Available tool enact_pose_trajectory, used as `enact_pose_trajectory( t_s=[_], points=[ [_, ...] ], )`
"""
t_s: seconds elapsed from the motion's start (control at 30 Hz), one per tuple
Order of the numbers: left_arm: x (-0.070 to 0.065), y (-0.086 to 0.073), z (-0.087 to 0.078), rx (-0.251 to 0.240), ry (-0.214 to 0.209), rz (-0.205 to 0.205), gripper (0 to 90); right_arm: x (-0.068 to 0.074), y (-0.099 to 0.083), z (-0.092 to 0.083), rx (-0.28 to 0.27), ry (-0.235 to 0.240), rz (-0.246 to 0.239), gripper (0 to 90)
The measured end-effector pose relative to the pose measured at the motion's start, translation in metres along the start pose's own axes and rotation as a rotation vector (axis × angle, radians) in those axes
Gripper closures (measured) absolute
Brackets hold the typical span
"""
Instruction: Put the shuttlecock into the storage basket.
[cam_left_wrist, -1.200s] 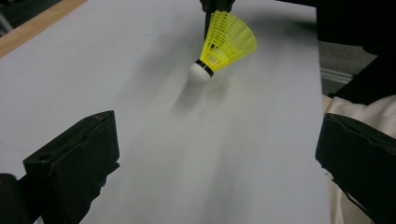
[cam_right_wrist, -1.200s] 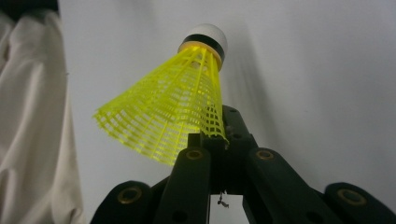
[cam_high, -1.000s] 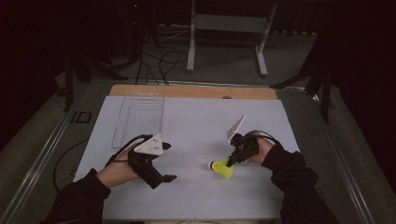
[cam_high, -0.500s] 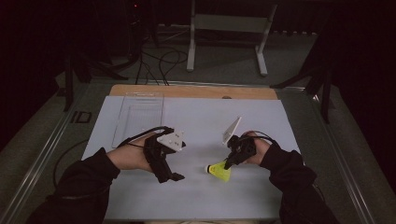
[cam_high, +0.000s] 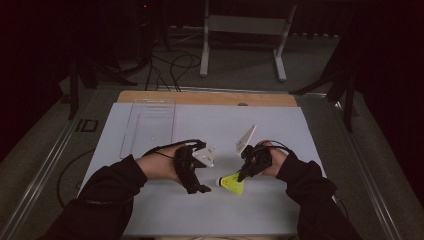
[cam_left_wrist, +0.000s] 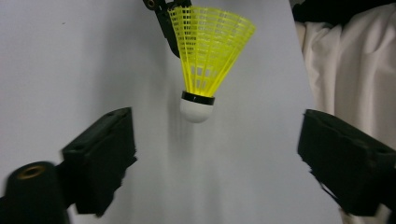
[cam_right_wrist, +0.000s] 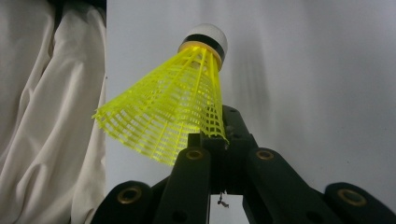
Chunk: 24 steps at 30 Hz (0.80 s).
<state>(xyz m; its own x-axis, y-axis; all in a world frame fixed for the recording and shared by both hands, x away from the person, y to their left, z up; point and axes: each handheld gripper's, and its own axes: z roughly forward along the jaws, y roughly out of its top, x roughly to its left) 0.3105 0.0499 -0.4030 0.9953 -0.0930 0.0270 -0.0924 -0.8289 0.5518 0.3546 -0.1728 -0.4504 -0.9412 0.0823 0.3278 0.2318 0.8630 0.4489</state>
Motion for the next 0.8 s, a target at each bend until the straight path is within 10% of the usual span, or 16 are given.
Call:
enact_pose_trajectory(
  t_s=[0.8],
  points=[
    [-0.002, 0.003, 0.041, 0.112, 0.004, 0.070, 57.0, 0.004, 0.006, -0.001, -0.036, 0.042, -0.016, 90.0]
  ],
)
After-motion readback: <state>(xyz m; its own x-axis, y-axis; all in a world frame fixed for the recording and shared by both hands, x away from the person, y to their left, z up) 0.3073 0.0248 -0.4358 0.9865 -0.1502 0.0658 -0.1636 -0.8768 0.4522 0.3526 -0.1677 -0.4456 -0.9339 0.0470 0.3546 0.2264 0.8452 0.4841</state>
